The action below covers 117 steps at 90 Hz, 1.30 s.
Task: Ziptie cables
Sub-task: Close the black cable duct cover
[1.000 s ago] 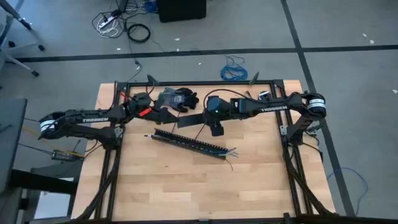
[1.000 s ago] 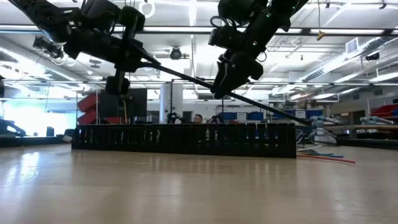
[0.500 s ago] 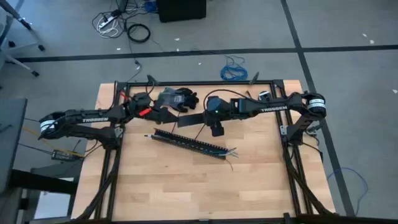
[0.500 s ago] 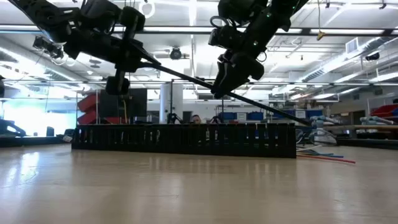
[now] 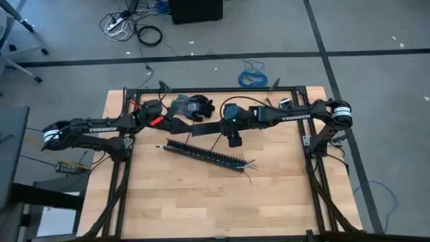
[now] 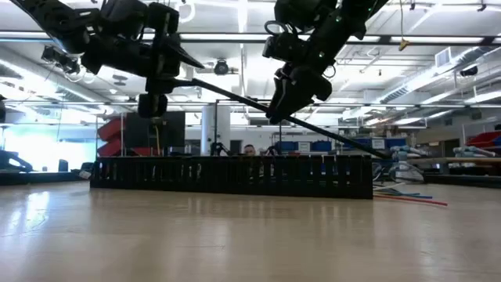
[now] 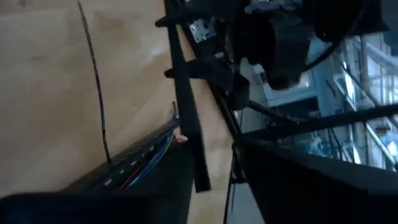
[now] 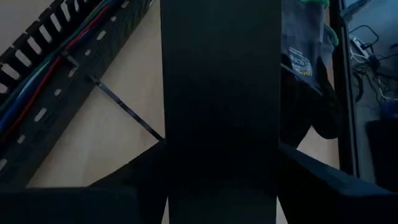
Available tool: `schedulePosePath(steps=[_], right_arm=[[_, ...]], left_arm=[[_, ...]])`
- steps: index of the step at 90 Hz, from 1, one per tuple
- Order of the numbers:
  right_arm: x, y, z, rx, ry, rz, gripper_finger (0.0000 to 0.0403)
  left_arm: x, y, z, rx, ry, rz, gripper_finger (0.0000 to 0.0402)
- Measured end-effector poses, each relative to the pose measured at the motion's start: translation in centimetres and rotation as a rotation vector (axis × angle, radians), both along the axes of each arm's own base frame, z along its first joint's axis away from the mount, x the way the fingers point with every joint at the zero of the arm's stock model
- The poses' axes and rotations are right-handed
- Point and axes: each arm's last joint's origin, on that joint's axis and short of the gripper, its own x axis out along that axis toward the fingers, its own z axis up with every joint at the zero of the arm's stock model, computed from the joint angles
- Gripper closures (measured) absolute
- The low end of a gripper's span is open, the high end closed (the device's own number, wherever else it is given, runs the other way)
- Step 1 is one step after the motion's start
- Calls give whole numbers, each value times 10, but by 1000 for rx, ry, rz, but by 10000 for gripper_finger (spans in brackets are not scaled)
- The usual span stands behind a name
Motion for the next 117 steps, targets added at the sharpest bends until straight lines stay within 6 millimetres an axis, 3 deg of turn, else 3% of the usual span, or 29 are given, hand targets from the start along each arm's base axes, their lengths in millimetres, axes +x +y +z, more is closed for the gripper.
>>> schedulePosePath(steps=[16, 50, 86, 117], right_arm=[[-4, 1, -3, 26, 43, -7, 170], [-9, 5, -8, 140, 82, -97, 170], [-11, 5, -9, 270, 70, -182, 168], [-7, 4, 3, 414, 16, -271, 164]], left_arm=[[-4, 7, -1, 17, -8, -49, 229], [-21, 19, -13, 150, 134, -45, 232], [-38, 9, 43, 619, 423, -38, 240], [-47, 0, 17, 550, 613, -89, 240]])
